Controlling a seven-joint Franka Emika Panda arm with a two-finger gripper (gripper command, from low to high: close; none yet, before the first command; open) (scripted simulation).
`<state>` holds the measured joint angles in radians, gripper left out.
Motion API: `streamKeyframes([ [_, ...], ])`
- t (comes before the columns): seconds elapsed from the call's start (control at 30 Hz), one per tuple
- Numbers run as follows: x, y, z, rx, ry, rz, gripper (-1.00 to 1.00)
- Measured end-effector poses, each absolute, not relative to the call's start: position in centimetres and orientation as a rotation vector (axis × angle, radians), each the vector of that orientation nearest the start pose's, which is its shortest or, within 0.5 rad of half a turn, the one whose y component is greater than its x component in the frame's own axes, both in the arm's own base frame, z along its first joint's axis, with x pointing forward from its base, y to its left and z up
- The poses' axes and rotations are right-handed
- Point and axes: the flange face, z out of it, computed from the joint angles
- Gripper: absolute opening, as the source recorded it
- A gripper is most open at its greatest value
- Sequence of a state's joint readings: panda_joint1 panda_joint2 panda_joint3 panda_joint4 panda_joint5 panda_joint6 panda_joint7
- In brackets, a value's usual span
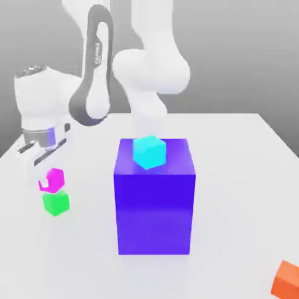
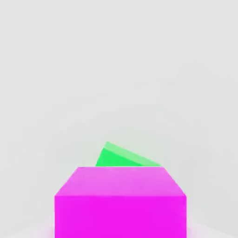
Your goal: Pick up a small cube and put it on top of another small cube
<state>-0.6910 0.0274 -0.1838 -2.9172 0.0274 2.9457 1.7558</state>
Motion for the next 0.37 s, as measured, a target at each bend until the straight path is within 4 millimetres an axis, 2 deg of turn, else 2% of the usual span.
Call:
streamKeyframes([
  [0.2,21.2,-25.9,17.7,-0.749,3.050,-0.001,1.00],
  [0.27,21.1,-26.1,18.6,-0.740,3.054,-0.001,1.00],
  [0.37,21.2,-26.2,20.9,-0.743,3.053,-0.001,1.00],
])
